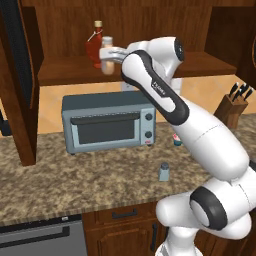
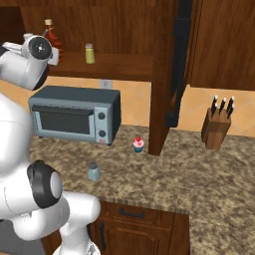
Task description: Put the shaker and condiment bottle from the counter next to their counterparts in the cabinet.
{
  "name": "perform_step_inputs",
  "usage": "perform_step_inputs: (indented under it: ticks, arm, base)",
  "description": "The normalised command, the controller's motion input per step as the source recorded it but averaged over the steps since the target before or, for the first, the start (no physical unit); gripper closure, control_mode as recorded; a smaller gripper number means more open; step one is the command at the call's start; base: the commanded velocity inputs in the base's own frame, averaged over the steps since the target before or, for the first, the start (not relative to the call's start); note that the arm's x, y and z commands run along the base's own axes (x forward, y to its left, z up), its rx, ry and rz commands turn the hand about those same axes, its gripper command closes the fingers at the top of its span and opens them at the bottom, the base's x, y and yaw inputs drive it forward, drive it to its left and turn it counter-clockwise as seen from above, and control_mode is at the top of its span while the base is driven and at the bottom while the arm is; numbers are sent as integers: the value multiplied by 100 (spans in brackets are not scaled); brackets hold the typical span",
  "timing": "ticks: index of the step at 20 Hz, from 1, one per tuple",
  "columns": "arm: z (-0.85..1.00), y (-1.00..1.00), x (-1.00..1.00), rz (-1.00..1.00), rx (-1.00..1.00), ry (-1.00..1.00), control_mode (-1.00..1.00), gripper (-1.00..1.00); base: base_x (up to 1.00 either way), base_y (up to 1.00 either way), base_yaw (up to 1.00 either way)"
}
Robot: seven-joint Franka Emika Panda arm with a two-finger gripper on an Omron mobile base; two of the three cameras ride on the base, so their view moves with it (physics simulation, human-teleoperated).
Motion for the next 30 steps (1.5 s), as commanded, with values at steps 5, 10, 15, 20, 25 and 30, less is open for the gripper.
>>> perform_step_inputs:
  ticks: [5,10,15,20,25,30]
  arm:
    - [-21,13,29,0,0,1,-100,100]
    - [-8,9,36,0,0,0,-100,100]
    - [-8,9,22,0,0,0,-100,100]
    - [-1,5,23,0,0,0,-100,100]
    - [-3,8,34,0,0,0,-100,100]
    - [-5,10,29,0,0,0,-100,100]
  base:
    - [0,0,0]
    - [0,0,0]
    - [0,0,0]
    - [0,0,0]
    - [0,0,0]
    - [0,0,0]
